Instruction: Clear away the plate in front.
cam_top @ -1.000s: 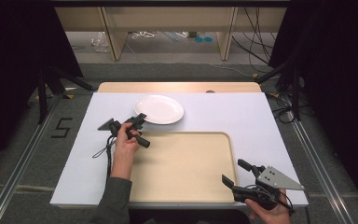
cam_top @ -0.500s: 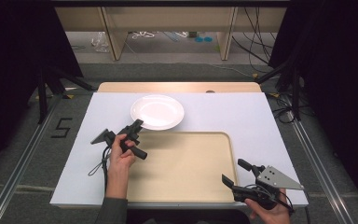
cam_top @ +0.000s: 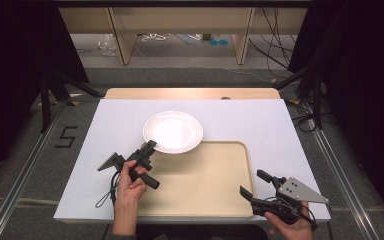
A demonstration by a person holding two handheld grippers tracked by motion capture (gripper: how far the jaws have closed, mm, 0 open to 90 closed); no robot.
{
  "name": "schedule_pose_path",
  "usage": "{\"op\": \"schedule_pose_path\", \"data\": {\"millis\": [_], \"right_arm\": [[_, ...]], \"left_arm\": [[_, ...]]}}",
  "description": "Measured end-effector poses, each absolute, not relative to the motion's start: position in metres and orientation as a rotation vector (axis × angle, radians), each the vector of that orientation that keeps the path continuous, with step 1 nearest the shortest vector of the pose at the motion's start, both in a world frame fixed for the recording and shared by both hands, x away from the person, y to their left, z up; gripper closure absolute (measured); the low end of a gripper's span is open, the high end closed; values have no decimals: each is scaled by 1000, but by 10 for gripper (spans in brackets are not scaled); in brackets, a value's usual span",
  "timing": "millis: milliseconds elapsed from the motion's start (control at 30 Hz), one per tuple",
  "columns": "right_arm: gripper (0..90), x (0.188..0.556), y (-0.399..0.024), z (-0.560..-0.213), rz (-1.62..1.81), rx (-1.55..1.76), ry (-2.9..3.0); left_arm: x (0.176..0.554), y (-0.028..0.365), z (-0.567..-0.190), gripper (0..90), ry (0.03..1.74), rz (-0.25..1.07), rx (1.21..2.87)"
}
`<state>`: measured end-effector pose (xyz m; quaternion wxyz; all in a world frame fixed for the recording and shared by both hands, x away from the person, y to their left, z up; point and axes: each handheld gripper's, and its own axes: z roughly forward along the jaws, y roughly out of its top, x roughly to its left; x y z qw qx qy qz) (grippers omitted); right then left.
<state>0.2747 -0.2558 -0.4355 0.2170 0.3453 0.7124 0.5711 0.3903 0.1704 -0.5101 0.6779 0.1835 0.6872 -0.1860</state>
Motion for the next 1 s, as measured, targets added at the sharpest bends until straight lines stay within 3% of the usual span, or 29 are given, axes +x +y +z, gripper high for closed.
{"op": "schedule_pose_path", "data": {"millis": [433, 1000], "right_arm": [[211, 275, -257, -435, 1592, 967, 1966], [192, 275, -255, -435, 1592, 953, 1963]], "left_arm": [[351, 175, -523, 734, 1519, -441, 395], [311, 159, -527, 721, 1482, -501, 489]]}}
